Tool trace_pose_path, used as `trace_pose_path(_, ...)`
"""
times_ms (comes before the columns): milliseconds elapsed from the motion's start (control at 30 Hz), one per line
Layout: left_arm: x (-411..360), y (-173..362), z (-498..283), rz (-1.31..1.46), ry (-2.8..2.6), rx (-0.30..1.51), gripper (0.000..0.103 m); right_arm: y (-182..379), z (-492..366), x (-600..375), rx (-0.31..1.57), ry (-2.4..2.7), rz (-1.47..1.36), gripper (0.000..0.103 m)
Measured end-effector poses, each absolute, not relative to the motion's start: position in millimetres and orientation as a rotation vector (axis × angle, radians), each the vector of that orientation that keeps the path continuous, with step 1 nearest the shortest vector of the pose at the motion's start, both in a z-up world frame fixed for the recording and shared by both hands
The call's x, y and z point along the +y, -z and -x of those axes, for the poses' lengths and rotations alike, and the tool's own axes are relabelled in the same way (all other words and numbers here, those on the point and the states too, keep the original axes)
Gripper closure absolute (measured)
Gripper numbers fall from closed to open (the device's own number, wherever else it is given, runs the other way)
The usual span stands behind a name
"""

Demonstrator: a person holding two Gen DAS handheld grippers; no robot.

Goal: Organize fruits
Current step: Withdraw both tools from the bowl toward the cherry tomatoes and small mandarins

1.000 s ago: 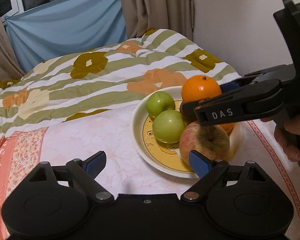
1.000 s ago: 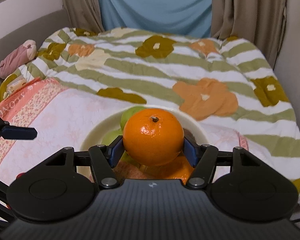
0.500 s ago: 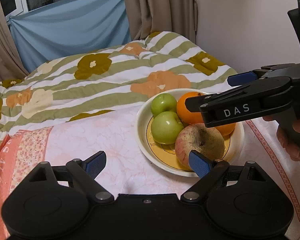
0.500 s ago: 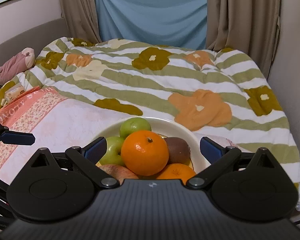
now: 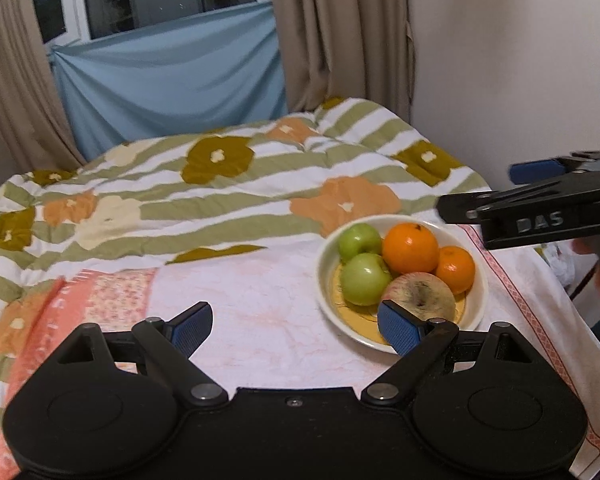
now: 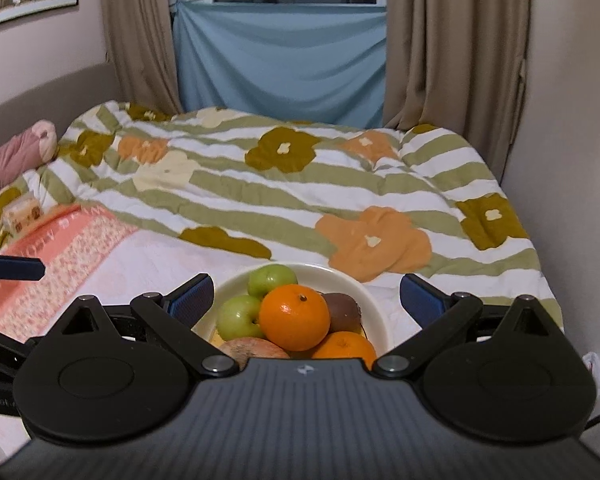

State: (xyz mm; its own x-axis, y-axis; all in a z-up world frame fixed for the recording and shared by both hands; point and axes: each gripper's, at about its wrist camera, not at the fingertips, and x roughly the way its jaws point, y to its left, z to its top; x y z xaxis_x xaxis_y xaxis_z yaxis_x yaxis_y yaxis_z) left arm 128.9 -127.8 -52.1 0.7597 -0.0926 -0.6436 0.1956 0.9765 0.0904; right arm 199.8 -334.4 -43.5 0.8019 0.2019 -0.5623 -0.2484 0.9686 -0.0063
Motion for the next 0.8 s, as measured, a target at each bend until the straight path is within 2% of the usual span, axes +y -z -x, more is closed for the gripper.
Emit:
trace_pose_path(233, -94.0, 27.3, -97.3, -0.154, 0.133, 0.629, 0.000, 11.9, -167.1, -326.6, 0.577, -0.184, 0.019, 0.000)
trace_pose_path(500, -54.1, 13.2, -69.3, -0.164, 0.139, 0.608, 0.000, -8.2, -126.1, -305.6, 0.565, -0.123, -0.021, 0.000)
trace_pose_path(800, -17.7, 25.5, -57.4, -0.149, 0.179, 0.661, 0.000, 0.4, -92.3, -269.6, 0.578, -0.123, 0.006, 0.000)
